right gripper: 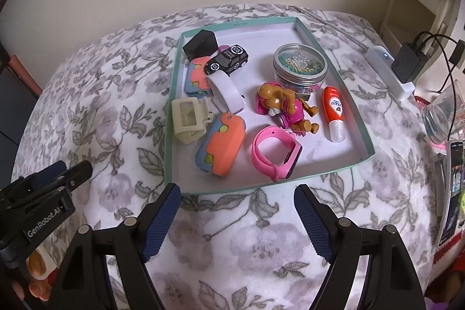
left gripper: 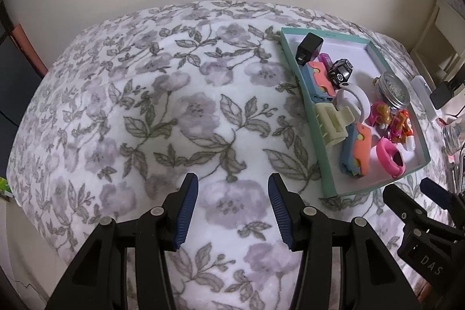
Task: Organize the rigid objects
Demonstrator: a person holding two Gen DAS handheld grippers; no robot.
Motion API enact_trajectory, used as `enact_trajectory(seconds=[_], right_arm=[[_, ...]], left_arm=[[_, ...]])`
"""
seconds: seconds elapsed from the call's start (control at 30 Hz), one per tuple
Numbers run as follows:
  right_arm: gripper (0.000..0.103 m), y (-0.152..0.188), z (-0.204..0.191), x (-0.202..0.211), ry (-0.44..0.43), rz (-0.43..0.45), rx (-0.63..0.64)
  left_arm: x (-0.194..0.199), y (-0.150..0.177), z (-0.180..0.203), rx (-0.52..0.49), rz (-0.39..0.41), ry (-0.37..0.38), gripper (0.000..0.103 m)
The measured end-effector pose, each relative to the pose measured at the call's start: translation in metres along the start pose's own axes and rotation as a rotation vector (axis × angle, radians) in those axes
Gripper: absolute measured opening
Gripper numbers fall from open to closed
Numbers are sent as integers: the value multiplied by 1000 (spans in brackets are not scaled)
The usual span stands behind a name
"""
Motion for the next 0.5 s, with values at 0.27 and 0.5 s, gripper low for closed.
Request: enact_trajectory(seconds=[0.27, 0.5], right_arm=[[83, 4, -4, 6, 6, 12, 17], [83, 6, -5, 10, 5, 18, 19]], left_arm=[[9, 5, -5, -12, 16, -12, 52], [10, 12, -7, -10, 4, -9, 52]])
Point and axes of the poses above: each gripper's, at about its wrist camera, not at the fingertips, and x roughly against the way its jaws point, z to its right, y to its underside, the point moved 8 cm from there along -x, roughly the way its jaws point, and after that the axes turned 2 degrees about -x, right-handed, at the moved point
